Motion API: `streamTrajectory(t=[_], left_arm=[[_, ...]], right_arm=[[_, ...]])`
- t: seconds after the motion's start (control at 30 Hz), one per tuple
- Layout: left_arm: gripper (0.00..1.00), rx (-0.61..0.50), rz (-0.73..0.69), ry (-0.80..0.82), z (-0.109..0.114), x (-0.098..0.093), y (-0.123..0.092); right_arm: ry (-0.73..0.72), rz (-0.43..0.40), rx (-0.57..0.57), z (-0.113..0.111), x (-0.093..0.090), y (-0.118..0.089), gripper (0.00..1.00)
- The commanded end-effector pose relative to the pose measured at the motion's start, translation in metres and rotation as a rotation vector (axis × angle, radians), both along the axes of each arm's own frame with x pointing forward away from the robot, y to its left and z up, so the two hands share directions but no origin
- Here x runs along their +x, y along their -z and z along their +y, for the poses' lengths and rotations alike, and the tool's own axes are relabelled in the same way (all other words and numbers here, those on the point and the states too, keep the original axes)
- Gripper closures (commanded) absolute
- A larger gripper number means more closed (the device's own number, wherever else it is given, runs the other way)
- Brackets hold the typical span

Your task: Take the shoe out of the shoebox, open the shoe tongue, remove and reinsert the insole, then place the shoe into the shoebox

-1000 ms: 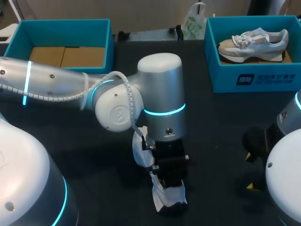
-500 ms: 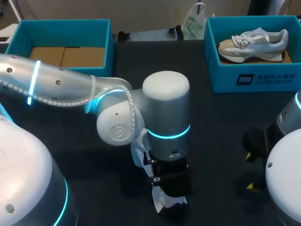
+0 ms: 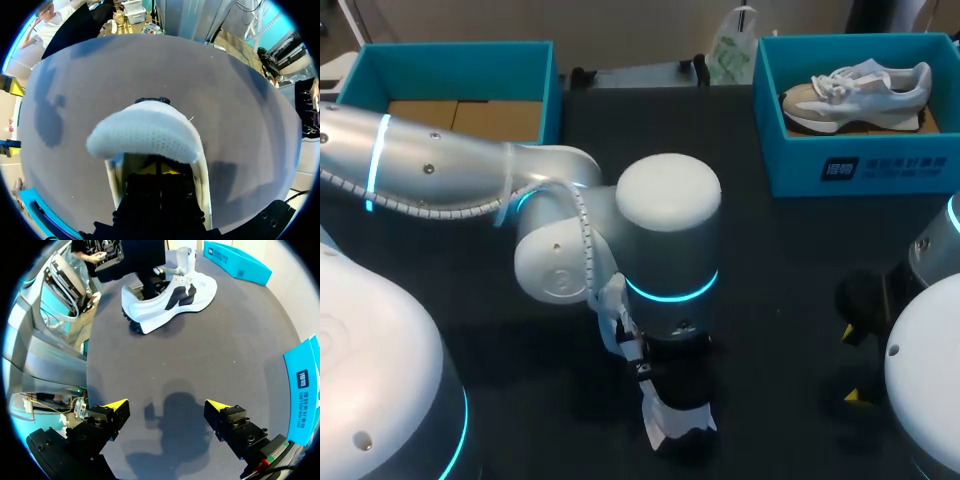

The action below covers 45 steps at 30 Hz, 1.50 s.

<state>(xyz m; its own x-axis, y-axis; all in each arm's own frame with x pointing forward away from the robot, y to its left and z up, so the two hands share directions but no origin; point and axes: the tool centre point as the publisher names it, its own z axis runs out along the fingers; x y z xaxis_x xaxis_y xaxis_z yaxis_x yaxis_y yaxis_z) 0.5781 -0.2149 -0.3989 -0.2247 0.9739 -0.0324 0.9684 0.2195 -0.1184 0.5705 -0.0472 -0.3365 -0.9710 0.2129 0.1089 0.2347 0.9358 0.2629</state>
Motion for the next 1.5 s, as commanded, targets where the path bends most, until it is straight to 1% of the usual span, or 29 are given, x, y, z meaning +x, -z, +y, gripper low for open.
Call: streamTrajectory(t=[0.03,0.77,0.93,1.1,1.27,1.4,1.5], left_arm=[[1.0,-0.046,0.051,0.023,0.005,0.002,-0.011],[1.0,-0.046,0.051,0.023,0.005,0.002,-0.011],[1.0,-0.071,0.038,0.029,0.003,-0.005,-0.027],[1.0,-0.083,0.035,0.015,0.001,-0.01,-0.038],[1.0,-0.074,0.036,-0.013,-0.005,-0.019,-0.041],[1.0,-0.061,0.069,-0.042,-0.007,-0.026,-0.044],[1.0,-0.054,0.1,-0.053,-0.008,-0.033,-0.039]], right_arm=[[0.0,-0.003,0.001,-0.001,-0.002,-0.002,0.0],[0.0,-0.003,0.001,-0.001,-0.002,-0.002,0.0],[0.0,-0.003,0.001,-0.001,-0.002,-0.002,0.0],[0.0,-0.003,0.001,-0.001,-0.002,-0.002,0.0],[0.0,-0.003,0.001,-0.001,-0.002,-0.002,0.0],[0.0,-0.003,0.001,-0.001,-0.002,-0.002,0.0],[0.0,-0.003,0.001,-0.001,-0.002,-0.002,0.0]])
